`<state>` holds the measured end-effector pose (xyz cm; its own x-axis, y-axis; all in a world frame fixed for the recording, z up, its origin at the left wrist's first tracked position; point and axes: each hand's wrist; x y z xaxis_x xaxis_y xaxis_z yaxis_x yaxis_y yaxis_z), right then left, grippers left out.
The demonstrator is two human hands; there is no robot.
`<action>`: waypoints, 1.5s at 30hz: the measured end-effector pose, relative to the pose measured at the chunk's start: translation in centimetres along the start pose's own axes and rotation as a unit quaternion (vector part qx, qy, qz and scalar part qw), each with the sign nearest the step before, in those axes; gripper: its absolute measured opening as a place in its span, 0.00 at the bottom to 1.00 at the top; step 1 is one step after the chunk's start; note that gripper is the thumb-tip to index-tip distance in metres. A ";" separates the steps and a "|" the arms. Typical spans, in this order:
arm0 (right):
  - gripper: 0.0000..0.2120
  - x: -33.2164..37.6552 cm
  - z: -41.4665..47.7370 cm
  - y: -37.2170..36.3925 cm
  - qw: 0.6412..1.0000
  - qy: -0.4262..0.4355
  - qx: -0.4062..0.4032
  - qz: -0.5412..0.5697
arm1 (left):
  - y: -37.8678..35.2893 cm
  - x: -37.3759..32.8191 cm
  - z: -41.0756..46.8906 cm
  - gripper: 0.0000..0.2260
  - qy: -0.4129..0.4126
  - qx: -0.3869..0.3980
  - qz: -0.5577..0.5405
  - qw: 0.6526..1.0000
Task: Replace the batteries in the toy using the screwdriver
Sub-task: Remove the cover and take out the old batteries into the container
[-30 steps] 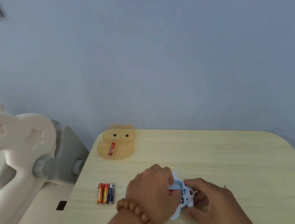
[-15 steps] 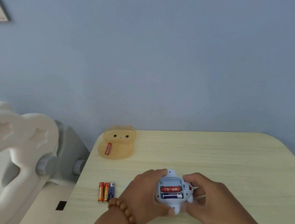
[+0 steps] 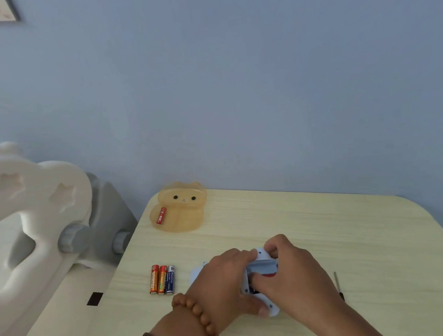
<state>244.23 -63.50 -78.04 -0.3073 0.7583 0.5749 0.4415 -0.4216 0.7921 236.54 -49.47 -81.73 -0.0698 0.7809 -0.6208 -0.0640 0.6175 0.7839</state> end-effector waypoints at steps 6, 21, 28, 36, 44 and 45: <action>0.20 1.1 -0.2 0.4 0.998 0.017 0.009 -0.062 | -0.5 0.0 0.5 0.38 -0.026 0.002 0.046 0.999; 0.12 -1.2 -0.4 1.9 0.988 0.145 0.017 -0.057 | 0.6 0.0 0.2 0.36 -0.018 0.011 -0.002 1.000; 0.08 -1.2 0.8 2.3 0.970 0.204 0.057 -0.122 | 0.8 -0.4 0.2 0.37 -0.023 0.014 -0.011 1.000; 0.05 -2.4 0.1 3.4 0.986 0.092 -0.046 0.133 | 1.3 0.0 -0.1 0.37 -0.005 0.002 -0.023 1.000; 0.12 -2.7 0.5 3.9 0.905 -0.071 0.039 0.417 | 1.4 0.0 -0.2 0.38 -0.004 0.012 -0.028 1.000; 0.14 -2.8 0.6 4.0 0.899 -0.076 0.055 0.427 | 1.5 0.0 -0.1 0.39 -0.002 0.014 -0.028 1.000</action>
<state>247.39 -66.99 -76.57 0.2983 0.2433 0.9229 0.5445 -0.8376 0.0448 236.30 -48.55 -80.59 -0.0635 0.7450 -0.6641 -0.0399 0.6630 0.7475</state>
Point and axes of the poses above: each hand's wrist, its own z-axis towards the middle knuckle, its own y-axis out of the back of the hand, x = y × z, and after that the axes turned 5 degrees about -y, right-handed
